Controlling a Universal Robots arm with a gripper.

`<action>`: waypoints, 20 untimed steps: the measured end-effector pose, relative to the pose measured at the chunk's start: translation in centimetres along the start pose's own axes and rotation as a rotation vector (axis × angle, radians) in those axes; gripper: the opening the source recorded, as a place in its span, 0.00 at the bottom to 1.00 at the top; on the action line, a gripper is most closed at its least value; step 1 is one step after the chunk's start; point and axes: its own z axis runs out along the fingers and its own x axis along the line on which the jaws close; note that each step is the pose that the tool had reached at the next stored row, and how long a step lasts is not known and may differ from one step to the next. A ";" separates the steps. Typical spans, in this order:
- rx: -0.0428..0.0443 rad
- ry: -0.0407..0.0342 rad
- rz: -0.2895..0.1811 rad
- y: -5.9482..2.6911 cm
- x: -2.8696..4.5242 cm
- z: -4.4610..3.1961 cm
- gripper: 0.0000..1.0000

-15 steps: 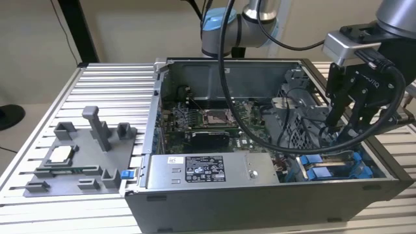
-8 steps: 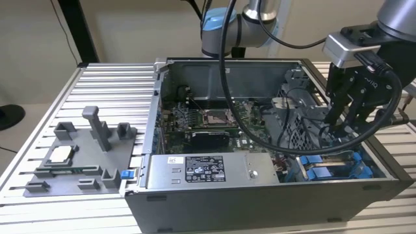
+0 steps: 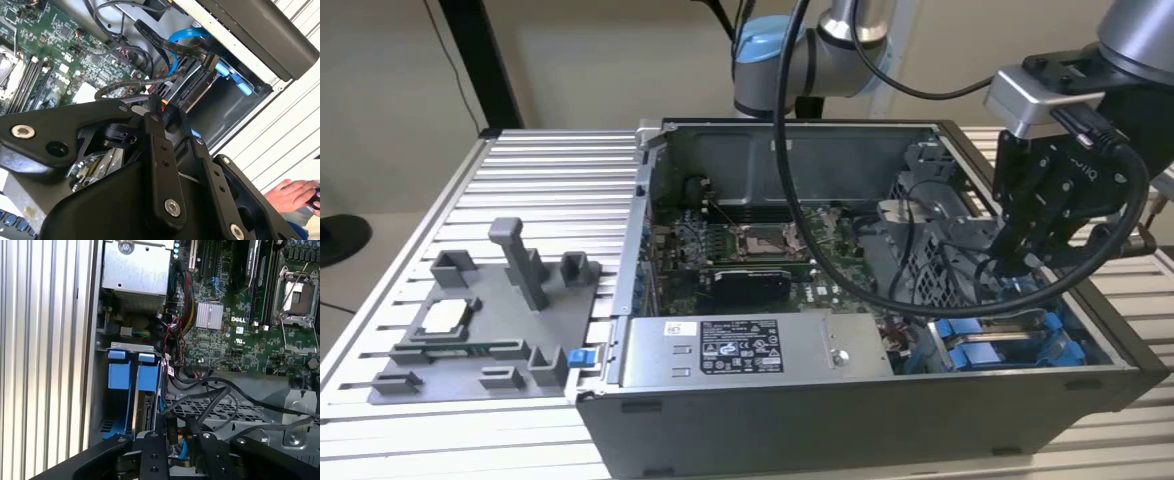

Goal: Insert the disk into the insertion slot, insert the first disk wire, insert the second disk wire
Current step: 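Insert the first disk wire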

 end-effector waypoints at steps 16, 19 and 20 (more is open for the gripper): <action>-0.0001 0.0016 0.000 -0.01 0.14 0.07 0.00; -0.0003 0.0017 0.000 -0.02 0.40 0.16 0.00; -0.0003 0.0015 0.001 -0.02 0.48 0.24 0.00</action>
